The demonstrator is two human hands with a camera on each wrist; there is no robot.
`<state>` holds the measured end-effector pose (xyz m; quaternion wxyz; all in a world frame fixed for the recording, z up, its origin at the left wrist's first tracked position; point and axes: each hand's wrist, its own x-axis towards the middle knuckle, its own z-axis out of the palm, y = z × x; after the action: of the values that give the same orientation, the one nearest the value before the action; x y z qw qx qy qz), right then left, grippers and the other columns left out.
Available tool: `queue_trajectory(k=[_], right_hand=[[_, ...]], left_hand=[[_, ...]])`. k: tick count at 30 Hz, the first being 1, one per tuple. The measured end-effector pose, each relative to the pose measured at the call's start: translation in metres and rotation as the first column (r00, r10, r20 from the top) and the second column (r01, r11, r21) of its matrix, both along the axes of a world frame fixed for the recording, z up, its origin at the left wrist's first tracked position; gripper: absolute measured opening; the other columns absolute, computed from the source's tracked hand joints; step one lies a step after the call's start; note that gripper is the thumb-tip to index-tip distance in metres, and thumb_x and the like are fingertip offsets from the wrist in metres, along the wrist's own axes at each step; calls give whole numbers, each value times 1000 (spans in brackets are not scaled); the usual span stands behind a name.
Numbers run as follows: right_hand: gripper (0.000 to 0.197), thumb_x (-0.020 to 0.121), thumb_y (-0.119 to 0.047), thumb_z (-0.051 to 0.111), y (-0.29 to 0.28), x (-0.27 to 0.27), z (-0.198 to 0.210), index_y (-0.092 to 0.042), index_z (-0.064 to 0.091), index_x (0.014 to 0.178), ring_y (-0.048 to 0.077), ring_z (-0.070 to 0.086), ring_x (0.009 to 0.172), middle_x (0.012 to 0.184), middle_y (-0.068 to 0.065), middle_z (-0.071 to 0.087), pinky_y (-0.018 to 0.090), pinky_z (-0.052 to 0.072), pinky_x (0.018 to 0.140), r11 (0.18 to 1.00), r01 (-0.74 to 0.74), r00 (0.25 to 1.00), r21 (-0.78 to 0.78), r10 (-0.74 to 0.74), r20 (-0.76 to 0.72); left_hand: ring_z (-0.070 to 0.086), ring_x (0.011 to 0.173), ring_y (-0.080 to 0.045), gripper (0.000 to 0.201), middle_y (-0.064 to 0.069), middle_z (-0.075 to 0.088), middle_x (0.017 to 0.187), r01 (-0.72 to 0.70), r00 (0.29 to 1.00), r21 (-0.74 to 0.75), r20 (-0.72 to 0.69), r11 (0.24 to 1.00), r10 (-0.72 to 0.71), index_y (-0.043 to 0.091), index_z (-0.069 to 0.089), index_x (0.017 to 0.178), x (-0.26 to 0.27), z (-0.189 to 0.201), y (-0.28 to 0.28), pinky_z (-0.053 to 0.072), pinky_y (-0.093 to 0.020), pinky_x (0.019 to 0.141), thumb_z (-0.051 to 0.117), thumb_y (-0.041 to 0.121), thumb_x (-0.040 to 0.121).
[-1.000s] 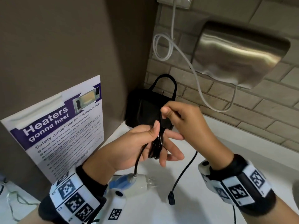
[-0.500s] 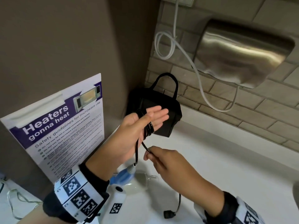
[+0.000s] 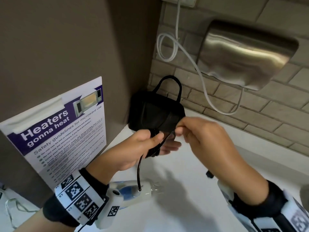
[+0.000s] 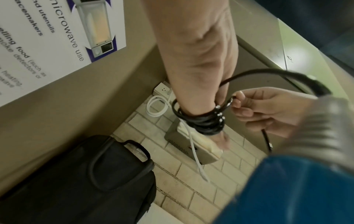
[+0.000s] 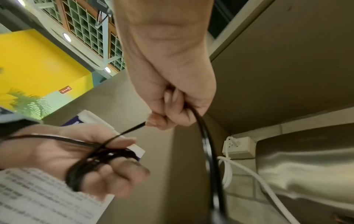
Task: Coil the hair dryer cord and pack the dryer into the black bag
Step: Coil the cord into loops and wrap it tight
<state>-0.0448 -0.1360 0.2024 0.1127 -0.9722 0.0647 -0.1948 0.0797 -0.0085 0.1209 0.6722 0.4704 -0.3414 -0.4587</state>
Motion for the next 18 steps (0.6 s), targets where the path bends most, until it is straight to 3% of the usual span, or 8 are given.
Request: queue_trajectory(k=[3, 5, 8, 10, 11, 15, 18], right_hand=[[24, 82, 4, 51, -11, 15, 4, -17, 63, 81, 11, 53, 63, 64, -22, 46, 32, 47, 56, 999, -18, 995, 29, 15, 100], [23, 83, 4, 53, -18, 26, 1, -16, 64, 80, 11, 56, 63, 62, -20, 50, 34, 49, 59, 997, -13, 993, 79, 4, 118], [18, 92, -15, 56, -25, 40, -10, -22, 64, 78, 8, 56, 59, 58, -11, 55, 33, 47, 57, 992, -43, 991, 122, 27, 133], [20, 94, -26, 55, -29, 46, -20, -26, 61, 75, 5, 52, 53, 55, -12, 52, 21, 40, 53, 988, -64, 992, 142, 48, 113], [21, 94, -29, 55, -29, 48, -25, -29, 59, 74, 4, 52, 53, 54, -12, 52, 15, 36, 51, 982, -72, 994, 172, 56, 96], [25, 95, -29, 53, -30, 52, -47, -31, 57, 71, 3, 53, 56, 55, -11, 54, 14, 38, 55, 939, -90, 995, 332, 96, -2], [30, 98, -27, 48, -25, 51, -62, -30, 58, 71, 4, 54, 62, 62, -7, 58, 27, 46, 64, 854, -113, 977, 508, 188, -99]], left_hand=[[60, 117, -36, 45, -26, 63, 121, 133, 989, -20, -63, 991, -134, -5, 50, 125, -4, 4, 5, 46, -40, 102, 34, 28, 97], [59, 117, -38, 48, -27, 63, 121, 195, 976, -52, -90, 979, -200, -4, 51, 123, -6, 7, 7, 46, -42, 101, 36, 32, 96], [60, 115, -39, 48, -25, 65, 118, 246, 961, -81, -105, 966, -254, -4, 53, 120, -7, 10, 10, 48, -40, 97, 39, 34, 93], [63, 111, -38, 47, -23, 67, 113, 273, 952, -98, -118, 957, -284, -6, 52, 118, -8, 11, 11, 49, -39, 95, 38, 32, 94], [65, 107, -36, 45, -23, 69, 109, 277, 949, -100, -131, 956, -288, -6, 53, 116, -9, 11, 12, 50, -38, 93, 38, 31, 94], [70, 72, -22, 34, -9, 70, 69, 215, 961, -68, -162, 974, -224, -1, 56, 98, -7, 9, 14, 54, -38, 84, 38, 28, 95], [57, 53, -13, 29, 3, 55, 51, 217, 949, -114, -209, 969, -237, 4, 54, 90, -7, 6, 12, 54, -33, 75, 34, 24, 97]])
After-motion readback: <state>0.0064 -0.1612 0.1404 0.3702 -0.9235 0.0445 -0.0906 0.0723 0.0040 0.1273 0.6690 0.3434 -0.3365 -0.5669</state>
